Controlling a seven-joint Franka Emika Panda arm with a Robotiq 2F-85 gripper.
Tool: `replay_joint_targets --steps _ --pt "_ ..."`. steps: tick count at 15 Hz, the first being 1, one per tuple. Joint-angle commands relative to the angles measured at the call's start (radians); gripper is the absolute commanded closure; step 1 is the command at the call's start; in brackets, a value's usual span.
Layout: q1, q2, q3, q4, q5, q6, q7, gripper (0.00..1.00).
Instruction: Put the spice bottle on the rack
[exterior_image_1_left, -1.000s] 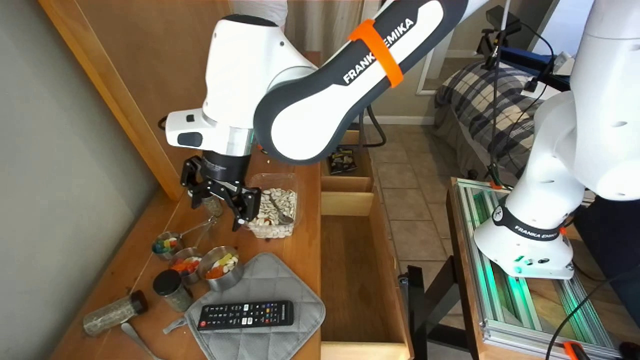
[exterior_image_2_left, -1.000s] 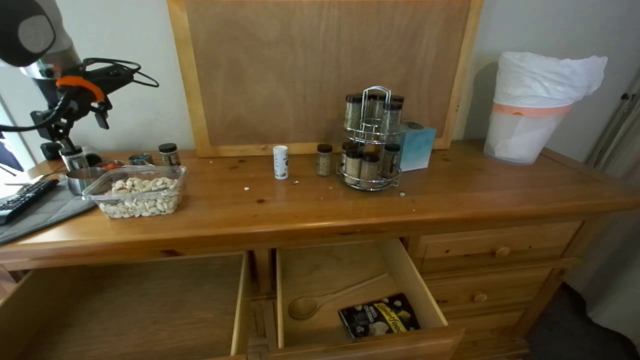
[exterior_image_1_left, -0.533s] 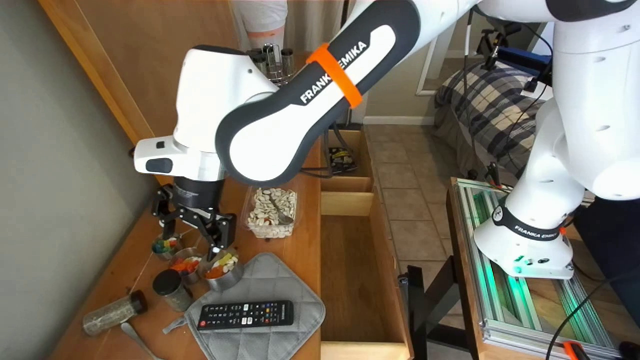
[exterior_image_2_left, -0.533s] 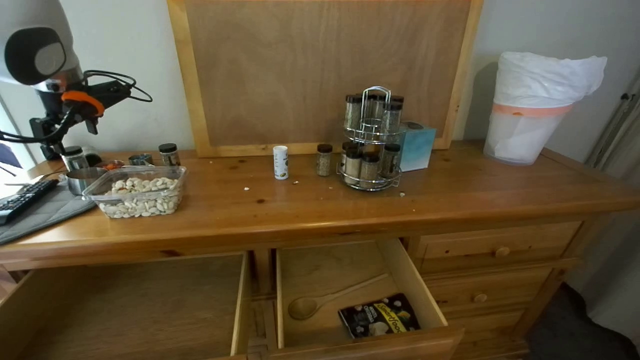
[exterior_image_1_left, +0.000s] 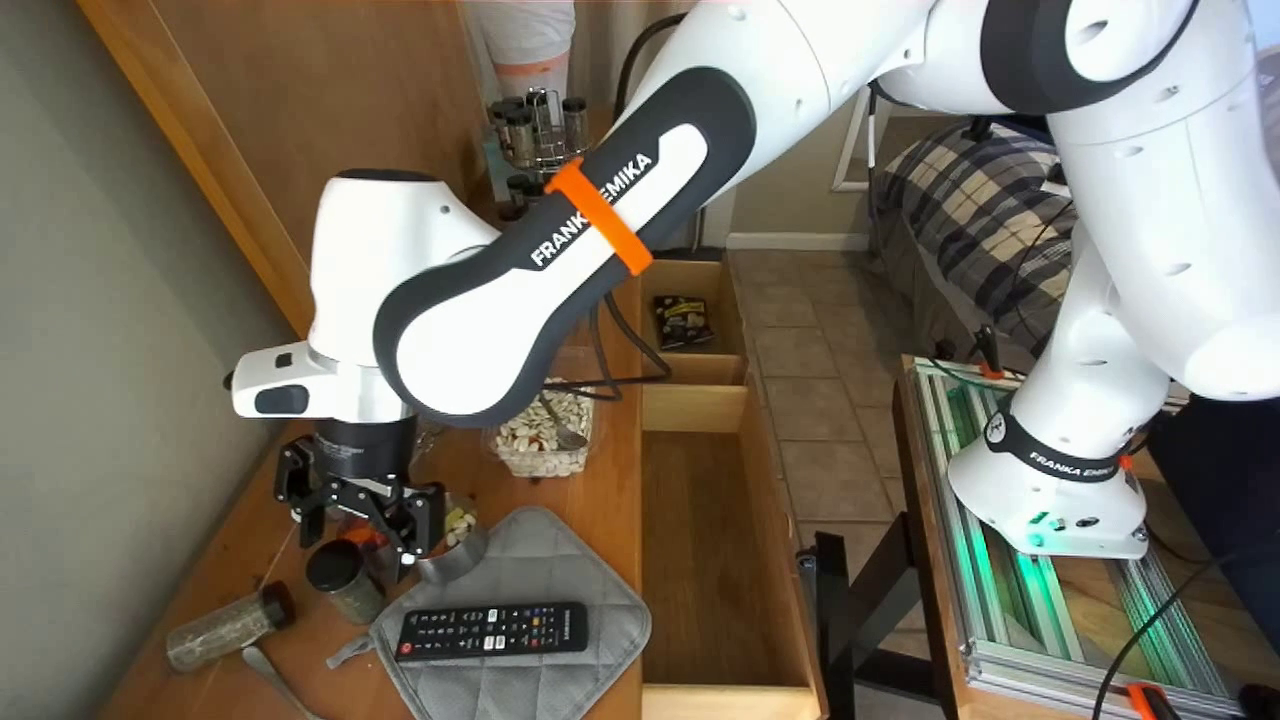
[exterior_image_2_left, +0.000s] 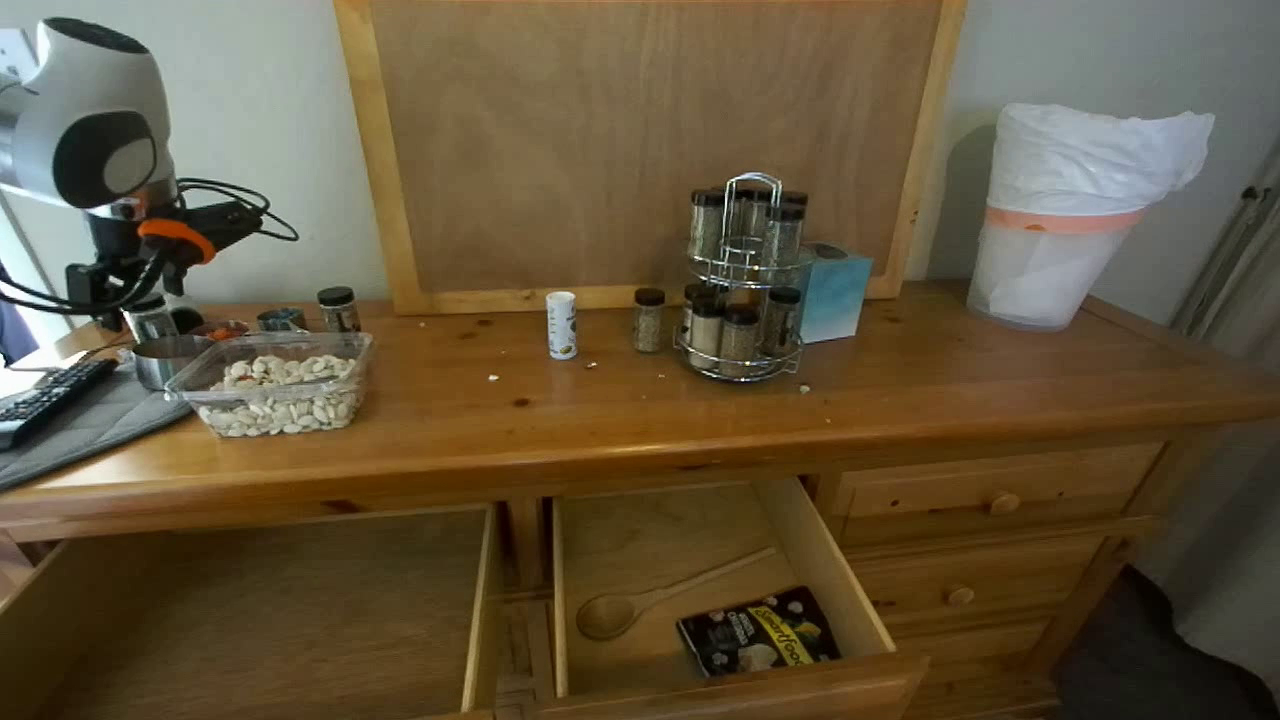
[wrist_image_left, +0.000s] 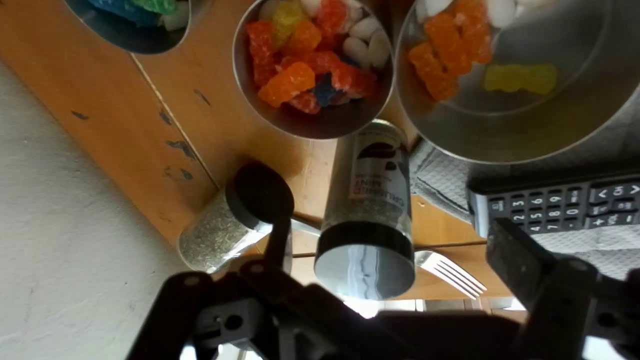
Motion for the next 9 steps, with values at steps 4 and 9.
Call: replay_joint_targets --steps 4,9 --pt "-0.036 0.085 0.044 0.107 0.041 -0.056 -0.074 0.0" --pt "-0.073 0.118 0.083 0.131 0.08 -0.056 -0.132 0.0"
